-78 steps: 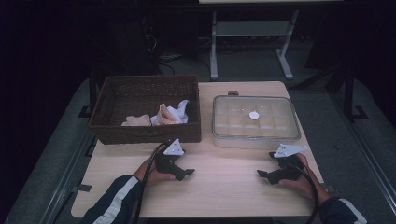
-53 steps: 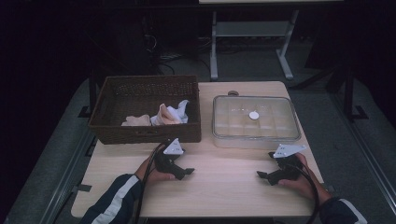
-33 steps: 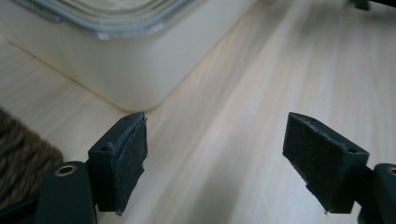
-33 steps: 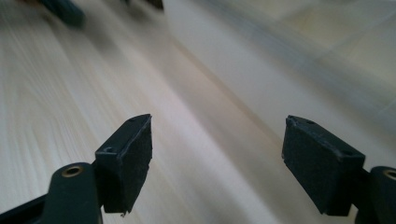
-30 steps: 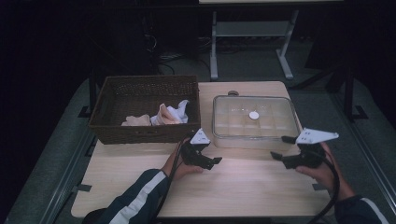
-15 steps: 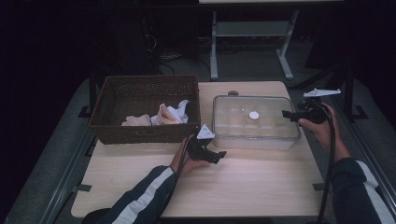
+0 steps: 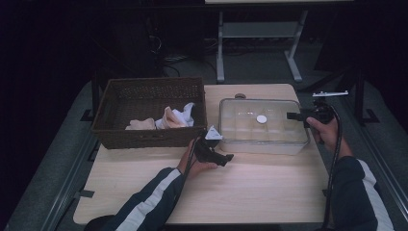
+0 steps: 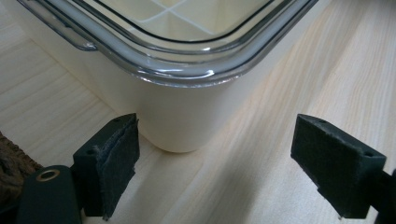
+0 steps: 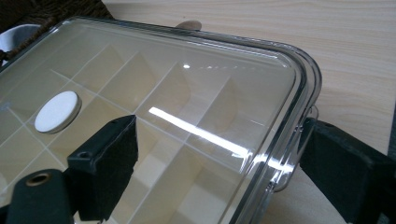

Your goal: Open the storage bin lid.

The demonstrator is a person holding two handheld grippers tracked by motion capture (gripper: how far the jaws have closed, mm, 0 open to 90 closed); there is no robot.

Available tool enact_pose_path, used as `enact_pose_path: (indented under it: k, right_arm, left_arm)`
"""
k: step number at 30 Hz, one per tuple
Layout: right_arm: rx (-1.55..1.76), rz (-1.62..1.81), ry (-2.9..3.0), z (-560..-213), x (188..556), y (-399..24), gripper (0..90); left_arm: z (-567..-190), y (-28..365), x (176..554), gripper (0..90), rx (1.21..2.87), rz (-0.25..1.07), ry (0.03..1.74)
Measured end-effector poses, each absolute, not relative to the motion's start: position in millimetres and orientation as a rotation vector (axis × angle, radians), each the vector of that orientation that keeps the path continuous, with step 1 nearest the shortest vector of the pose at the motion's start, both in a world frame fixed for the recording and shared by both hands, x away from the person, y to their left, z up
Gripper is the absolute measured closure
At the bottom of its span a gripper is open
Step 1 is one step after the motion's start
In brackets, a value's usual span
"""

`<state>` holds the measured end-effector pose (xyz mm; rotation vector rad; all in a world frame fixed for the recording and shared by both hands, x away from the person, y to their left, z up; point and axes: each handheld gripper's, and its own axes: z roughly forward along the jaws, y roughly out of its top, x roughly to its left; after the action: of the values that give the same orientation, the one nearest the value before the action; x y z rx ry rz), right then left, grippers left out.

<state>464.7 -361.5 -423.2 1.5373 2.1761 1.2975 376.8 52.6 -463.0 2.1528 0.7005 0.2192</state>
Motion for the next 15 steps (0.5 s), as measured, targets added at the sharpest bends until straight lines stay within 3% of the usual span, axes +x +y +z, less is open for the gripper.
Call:
enact_pose_path:
  k: [15]
  right_arm:
    - [1.44,1.368,2.267,-428.6,454.8,-364.5,11.4]
  left_arm:
    - [-436.3,65.4,358.6,20.7,2.05,0.155,0.657]
